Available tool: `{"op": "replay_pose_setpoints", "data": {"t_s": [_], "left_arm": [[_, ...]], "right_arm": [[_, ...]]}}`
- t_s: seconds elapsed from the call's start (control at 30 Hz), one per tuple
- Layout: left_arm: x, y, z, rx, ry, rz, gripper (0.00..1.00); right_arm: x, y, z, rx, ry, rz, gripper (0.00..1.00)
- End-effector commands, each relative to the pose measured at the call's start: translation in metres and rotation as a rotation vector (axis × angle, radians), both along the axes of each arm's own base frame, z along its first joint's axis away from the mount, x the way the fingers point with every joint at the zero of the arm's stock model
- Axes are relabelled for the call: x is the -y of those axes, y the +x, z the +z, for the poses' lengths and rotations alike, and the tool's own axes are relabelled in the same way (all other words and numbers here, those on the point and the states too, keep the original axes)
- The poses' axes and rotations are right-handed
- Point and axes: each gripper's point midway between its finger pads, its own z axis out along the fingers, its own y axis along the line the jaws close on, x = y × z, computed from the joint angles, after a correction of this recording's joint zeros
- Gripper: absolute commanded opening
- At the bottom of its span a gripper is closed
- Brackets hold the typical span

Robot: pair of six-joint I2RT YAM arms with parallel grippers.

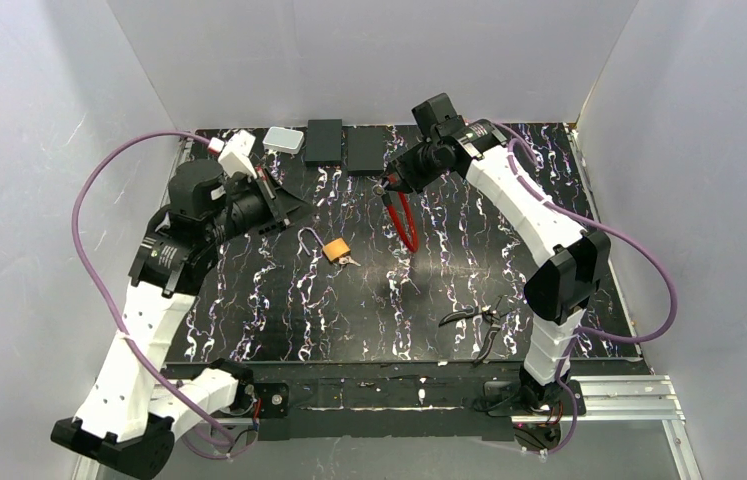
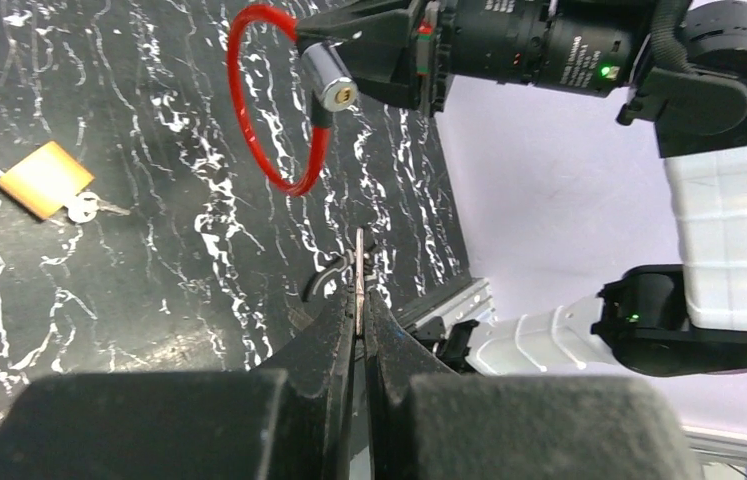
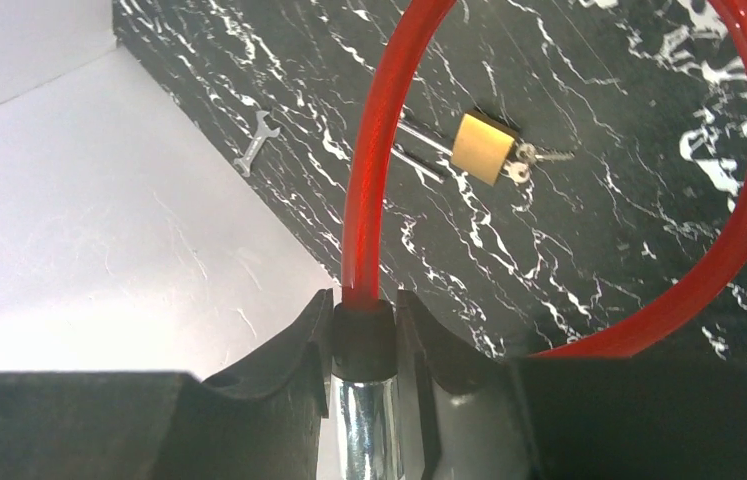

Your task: Unlock with the key

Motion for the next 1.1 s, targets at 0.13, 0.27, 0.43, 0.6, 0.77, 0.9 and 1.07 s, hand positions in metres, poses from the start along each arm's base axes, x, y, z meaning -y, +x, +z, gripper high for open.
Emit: {"op": "replay_pose_setpoints", "data": {"t_s": [0.13,0.27,0.43,0.6,0.77,0.9,1.07], "left_arm": [[0.031,0.005,0.023,-0.099,-0.142,-0.122,0.00],[0.038,0.010,0.024,-0.141,-0.161,-0.149,0.00],[0.050,0.016,0.022,-0.193,-0.198,-0.200,0.00],[0.053,0.013,0.018,-0.229,-0.192,-0.229,0.00],[0.057,0.013,0.012,-0.271,-0.187,-0.255,0.00],[0.060,0.015,0.006,-0.314,-0.152,-0.274,0.00],[0.064,0.023,0.000,-0.339,-0.102,-0.289,0.00]], "right_arm": [[0.010,-0.008,0.023,-0.070,0.051,-0.127,0.01],[0.020,-0.015,0.016,-0.118,0.000,-0.154,0.01],[0.020,-0.026,0.004,-0.198,-0.016,-0.144,0.01],[0.024,-0.028,0.004,-0.198,-0.040,-0.146,0.01],[0.024,-0.029,0.005,-0.190,-0.044,-0.127,0.01],[0.026,-0.032,0.003,-0.197,-0.065,-0.104,0.01],[0.028,-0.033,0.002,-0.200,-0.081,-0.094,0.01]]}}
